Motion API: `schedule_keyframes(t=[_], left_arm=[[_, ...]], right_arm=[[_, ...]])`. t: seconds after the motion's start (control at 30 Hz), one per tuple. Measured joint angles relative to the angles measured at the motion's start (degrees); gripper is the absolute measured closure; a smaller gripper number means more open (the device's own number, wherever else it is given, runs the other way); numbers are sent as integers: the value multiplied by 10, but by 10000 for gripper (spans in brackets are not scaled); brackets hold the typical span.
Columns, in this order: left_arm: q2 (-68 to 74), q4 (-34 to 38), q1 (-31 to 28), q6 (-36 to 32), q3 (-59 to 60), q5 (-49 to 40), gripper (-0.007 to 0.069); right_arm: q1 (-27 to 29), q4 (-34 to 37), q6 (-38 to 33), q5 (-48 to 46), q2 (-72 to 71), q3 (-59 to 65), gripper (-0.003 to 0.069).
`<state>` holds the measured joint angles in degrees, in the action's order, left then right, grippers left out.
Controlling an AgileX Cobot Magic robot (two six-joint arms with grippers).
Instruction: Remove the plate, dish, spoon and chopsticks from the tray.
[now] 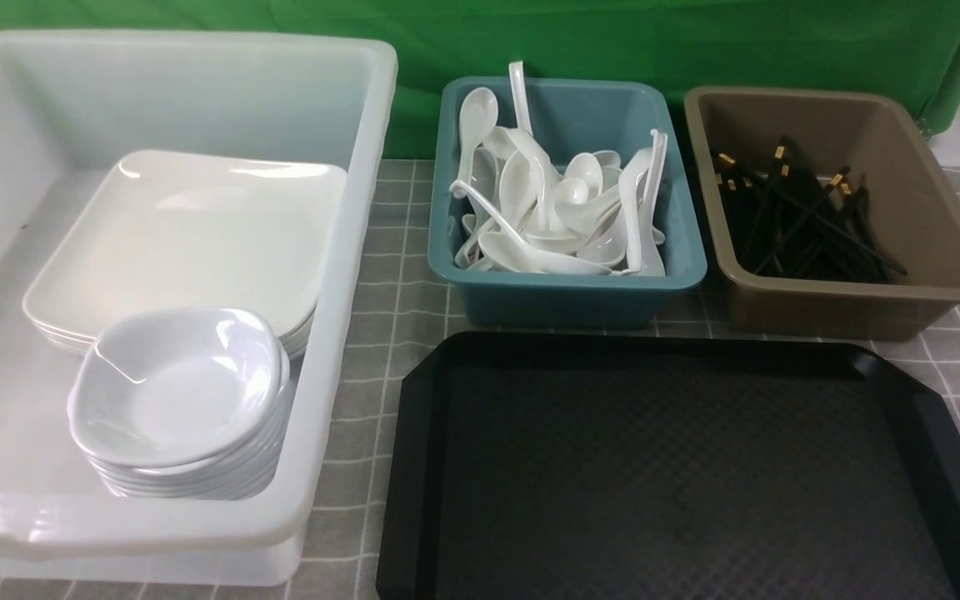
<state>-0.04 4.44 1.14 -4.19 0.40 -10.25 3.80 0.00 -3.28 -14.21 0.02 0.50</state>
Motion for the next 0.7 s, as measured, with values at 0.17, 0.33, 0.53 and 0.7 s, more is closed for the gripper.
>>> schedule_keyframes(t=[0.17, 0.33, 0.53, 0.7], left_arm=[[0, 0, 0, 0, 0, 0, 619], [0, 0, 0, 0, 0, 0, 619], [0, 0, 0, 0, 0, 0, 619], [0, 0, 0, 0, 0, 0, 619]], right_arm=[[0, 0, 6, 0, 0, 0, 422], [0, 0, 7, 0, 0, 0, 422], [0, 0, 7, 0, 0, 0, 422], [0, 0, 7, 0, 0, 0, 422]])
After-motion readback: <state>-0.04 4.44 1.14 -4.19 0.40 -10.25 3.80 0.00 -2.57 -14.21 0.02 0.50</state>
